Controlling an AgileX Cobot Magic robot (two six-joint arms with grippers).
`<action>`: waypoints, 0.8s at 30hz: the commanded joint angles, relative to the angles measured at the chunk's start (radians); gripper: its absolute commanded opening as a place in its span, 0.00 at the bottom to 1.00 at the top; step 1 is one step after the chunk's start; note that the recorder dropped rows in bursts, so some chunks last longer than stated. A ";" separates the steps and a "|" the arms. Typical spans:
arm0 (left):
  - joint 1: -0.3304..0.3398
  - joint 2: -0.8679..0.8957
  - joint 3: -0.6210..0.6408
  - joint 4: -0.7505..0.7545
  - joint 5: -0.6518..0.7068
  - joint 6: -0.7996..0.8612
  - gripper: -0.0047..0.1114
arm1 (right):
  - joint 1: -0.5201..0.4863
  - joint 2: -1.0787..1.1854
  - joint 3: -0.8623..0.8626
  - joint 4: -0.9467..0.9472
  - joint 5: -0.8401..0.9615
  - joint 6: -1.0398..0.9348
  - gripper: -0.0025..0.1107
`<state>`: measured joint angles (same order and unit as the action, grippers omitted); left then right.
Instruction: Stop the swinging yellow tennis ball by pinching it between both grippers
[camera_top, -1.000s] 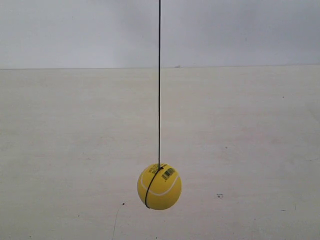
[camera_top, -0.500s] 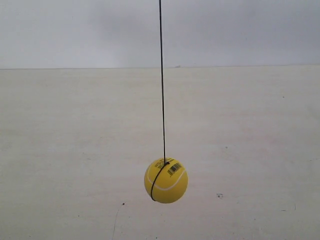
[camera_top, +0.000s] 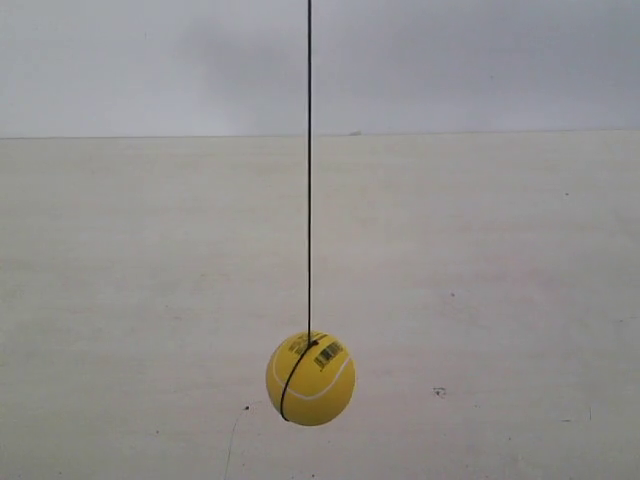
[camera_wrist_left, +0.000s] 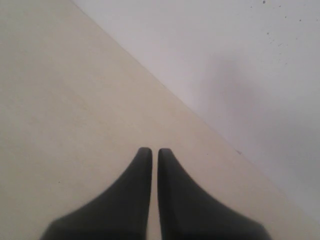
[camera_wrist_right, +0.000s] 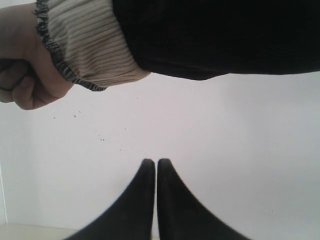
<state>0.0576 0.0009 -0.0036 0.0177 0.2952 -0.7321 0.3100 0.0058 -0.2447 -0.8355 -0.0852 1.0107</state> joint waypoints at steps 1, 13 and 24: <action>0.002 -0.001 0.004 0.008 0.005 0.000 0.08 | 0.001 -0.006 0.001 -0.004 0.000 0.001 0.02; 0.002 -0.001 0.004 0.006 0.005 0.437 0.08 | 0.001 -0.006 0.001 -0.004 0.000 0.001 0.02; 0.002 -0.001 0.004 0.006 0.005 0.757 0.08 | 0.001 -0.006 0.001 -0.004 -0.007 0.001 0.02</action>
